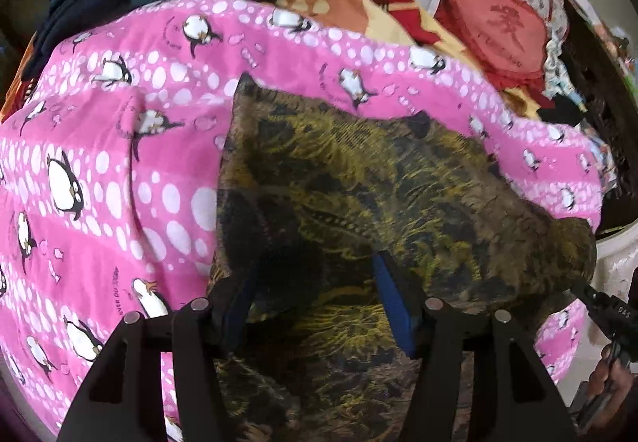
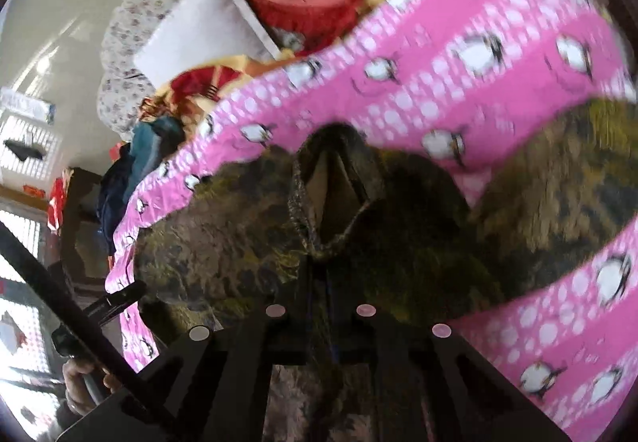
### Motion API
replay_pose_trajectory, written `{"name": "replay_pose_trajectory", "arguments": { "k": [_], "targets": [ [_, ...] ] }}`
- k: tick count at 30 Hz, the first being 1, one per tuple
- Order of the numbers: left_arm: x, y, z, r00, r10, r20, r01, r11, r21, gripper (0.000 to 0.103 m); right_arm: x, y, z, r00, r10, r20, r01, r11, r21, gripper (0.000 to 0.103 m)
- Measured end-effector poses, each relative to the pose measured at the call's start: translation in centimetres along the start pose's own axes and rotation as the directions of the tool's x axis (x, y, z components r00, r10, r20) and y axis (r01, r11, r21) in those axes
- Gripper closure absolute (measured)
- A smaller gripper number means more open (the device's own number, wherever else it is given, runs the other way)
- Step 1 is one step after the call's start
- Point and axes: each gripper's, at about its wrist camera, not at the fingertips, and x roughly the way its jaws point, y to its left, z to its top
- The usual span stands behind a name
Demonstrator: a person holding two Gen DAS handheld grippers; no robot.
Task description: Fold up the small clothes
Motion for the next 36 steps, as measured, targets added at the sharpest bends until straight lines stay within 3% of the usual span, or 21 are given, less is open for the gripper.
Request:
{"name": "replay_pose_trajectory", "arguments": {
  "k": [3, 5, 7, 10, 13, 16, 18, 20, 23, 25, 27, 30, 36],
  "targets": [
    [0.6, 0.6, -0.3, 1.0, 0.015, -0.022, -0.015, 1.0, -0.018, 0.045, 0.7, -3.0, -0.6, 0.998, -0.061, -0.027, 0.064, 0.989, 0.13, 0.096],
    [0.1, 0.8, -0.5, 1.0, 0.008, -0.014, -0.008, 1.0, -0.027, 0.045, -1.0, -4.0, -0.7, 0.995, -0.097, 0.014, 0.094, 0.982, 0.161, 0.095],
    [-0.9, 0.8, -0.5, 1.0, 0.009, 0.008, -0.009, 1.0, -0.026, 0.045, -2.5, -3.4, -0.4, 0.995, -0.083, 0.052, 0.076, 0.989, 0.126, 0.095],
    [-1.7, 0.7, -0.2, 0.999, -0.001, 0.046, 0.002, 1.0, -0.029, 0.045, -3.8, 0.0, 0.3, 0.995, -0.035, 0.097, 0.037, 0.999, -0.021, 0.095],
    [-1.1, 0.5, 0.0, 0.999, 0.008, 0.041, -0.007, 1.0, -0.028, 0.045, -2.4, 3.4, 1.0, 0.995, -0.018, 0.095, 0.032, 0.988, -0.149, 0.094],
    [0.4, 0.7, 0.0, 0.999, 0.03, 0.033, -0.029, 0.999, -0.035, 0.045, -0.2, 3.3, 1.3, 0.995, -0.056, 0.084, 0.07, 0.984, -0.164, 0.094],
    [1.3, 0.9, 0.0, 0.999, 0.044, 0.024, -0.043, 0.998, -0.034, 0.045, 1.8, 1.1, 1.9, 0.988, -0.143, 0.059, 0.149, 0.982, -0.118, 0.094],
    [1.4, 0.8, 0.0, 0.998, 0.051, 0.024, -0.051, 0.998, -0.027, 0.044, 2.0, -1.0, 2.4, 0.994, -0.081, 0.078, 0.085, 0.995, -0.054, 0.097],
    [0.7, 0.4, 0.1, 0.998, 0.059, 0.018, -0.059, 0.998, -0.028, 0.044, 0.7, -1.6, 3.0, 0.994, -0.094, 0.061, 0.097, 0.995, -0.039, 0.097],
    [-0.2, -0.1, 0.0, 0.999, 0.033, 0.023, -0.032, 0.999, -0.029, 0.044, -1.2, -2.0, 2.6, 0.986, -0.131, 0.099, 0.136, 0.99, -0.039, 0.087],
    [-1.4, -1.9, -0.3, 0.999, 0.011, 0.037, -0.011, 1.0, -0.005, 0.044, -3.3, -3.6, 2.1, 0.981, -0.145, 0.125, 0.147, 0.989, -0.008, 0.067],
    [-2.2, -4.9, -0.6, 0.998, -0.036, 0.05, 0.034, 0.999, 0.041, 0.043, -6.0, -7.4, 1.8, 0.969, -0.189, 0.161, 0.181, 0.981, 0.062, 0.064],
    [-0.7, -13.4, -1.3, 0.988, -0.151, 0.005, 0.149, 0.979, 0.14, 0.04, -10.7, -18.5, 0.7, 0.924, -0.315, 0.216, 0.24, 0.919, 0.313, 0.056]
  ]
}}
